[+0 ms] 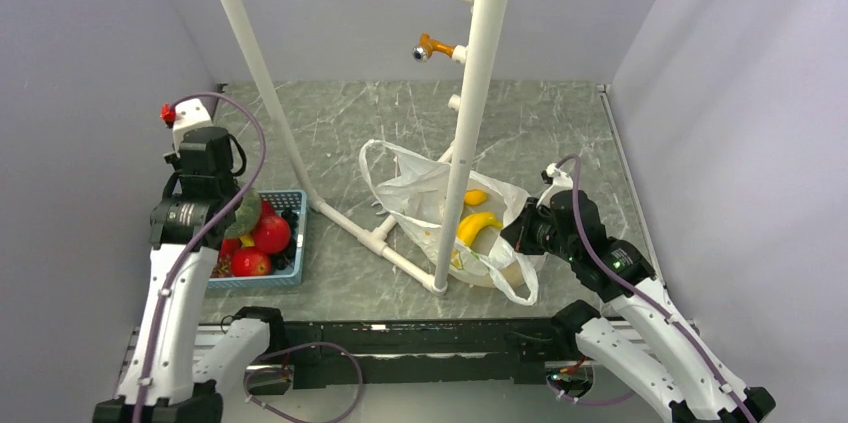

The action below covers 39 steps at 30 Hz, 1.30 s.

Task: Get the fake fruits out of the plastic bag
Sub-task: Place the fake fruit in the bin.

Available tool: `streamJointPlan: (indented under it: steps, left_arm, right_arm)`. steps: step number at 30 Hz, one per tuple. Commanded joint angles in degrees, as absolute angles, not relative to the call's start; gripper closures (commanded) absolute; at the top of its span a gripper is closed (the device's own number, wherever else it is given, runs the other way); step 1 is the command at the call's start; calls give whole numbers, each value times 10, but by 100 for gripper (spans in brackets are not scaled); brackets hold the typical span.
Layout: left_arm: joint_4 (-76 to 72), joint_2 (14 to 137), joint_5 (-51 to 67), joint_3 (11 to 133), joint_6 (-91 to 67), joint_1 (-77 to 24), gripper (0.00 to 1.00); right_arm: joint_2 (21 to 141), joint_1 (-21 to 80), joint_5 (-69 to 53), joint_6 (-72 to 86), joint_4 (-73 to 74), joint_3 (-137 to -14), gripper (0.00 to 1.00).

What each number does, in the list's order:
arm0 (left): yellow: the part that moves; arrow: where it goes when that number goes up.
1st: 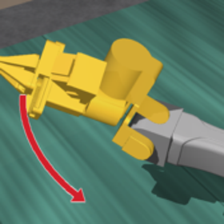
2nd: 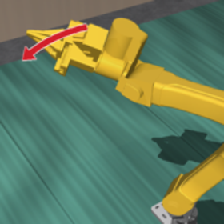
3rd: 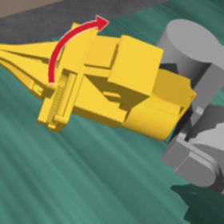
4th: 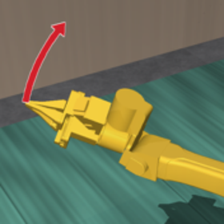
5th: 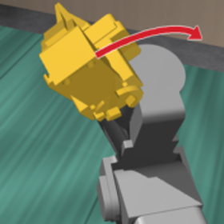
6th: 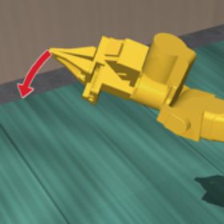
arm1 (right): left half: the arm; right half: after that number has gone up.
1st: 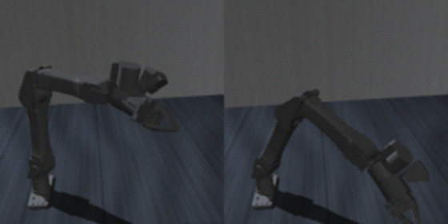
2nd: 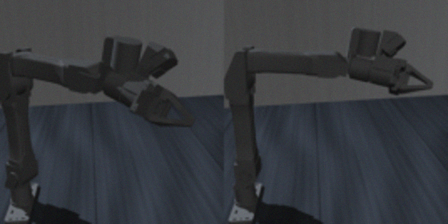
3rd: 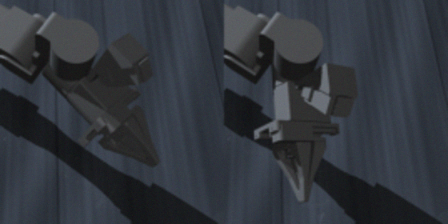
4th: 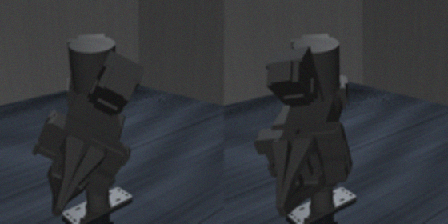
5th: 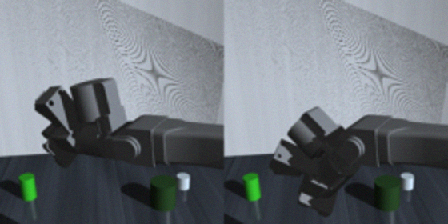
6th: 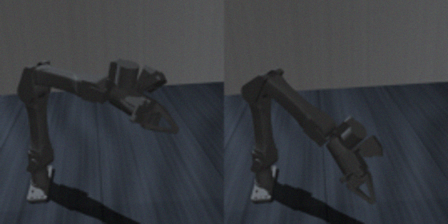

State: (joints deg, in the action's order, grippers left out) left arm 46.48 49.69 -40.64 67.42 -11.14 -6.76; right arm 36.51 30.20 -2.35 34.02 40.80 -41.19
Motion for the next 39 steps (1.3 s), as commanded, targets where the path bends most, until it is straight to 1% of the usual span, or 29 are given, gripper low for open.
streamJointPlan:
  steps: [1, 4, 11, 20, 21, 22, 25, 26, 30, 32, 34, 37, 38, 39]
  left_arm:
    - [381, 498, -350, 641, -100, 28, 100]
    - [357, 502, -344, 605, -106, 57, 100]
    - [280, 491, -339, 506, -78, 74, 100]
    - [297, 508, -300, 504, -87, 84, 100]
    - [300, 510, -302, 504, -88, 84, 96]
    - [301, 511, -305, 503, -88, 85, 91]
    - [305, 515, -313, 501, -88, 85, 59]
    - [307, 516, -317, 502, -88, 85, 54]
    - [312, 507, -342, 501, -97, 86, 45]
    - [310, 493, -347, 497, -101, 86, 36]
    - [304, 481, -350, 491, -101, 86, 23]
    - [301, 469, -353, 490, -102, 85, 8]
    - [302, 464, -353, 491, -104, 86, 3]
    - [301, 460, -352, 491, -105, 86, 1]
  right_arm:
    - [379, 302, -12, 331, 418, -432, 100]
    - [385, 302, -12, 332, 415, -434, 100]
    - [410, 302, -21, 345, 406, -424, 100]
    - [444, 302, -31, 347, 388, -418, 100]
    - [446, 302, -31, 346, 388, -418, 100]
    - [447, 301, -29, 345, 389, -418, 100]
    - [453, 302, -30, 344, 391, -422, 100]
    - [455, 302, -30, 343, 392, -424, 100]
    - [456, 302, -23, 338, 393, -430, 100]
    - [453, 302, -20, 337, 394, -431, 100]
    - [448, 302, -20, 337, 396, -429, 100]
    - [444, 302, -20, 333, 396, -428, 100]
    - [442, 301, -18, 332, 398, -428, 100]
    - [442, 302, -18, 330, 399, -428, 100]
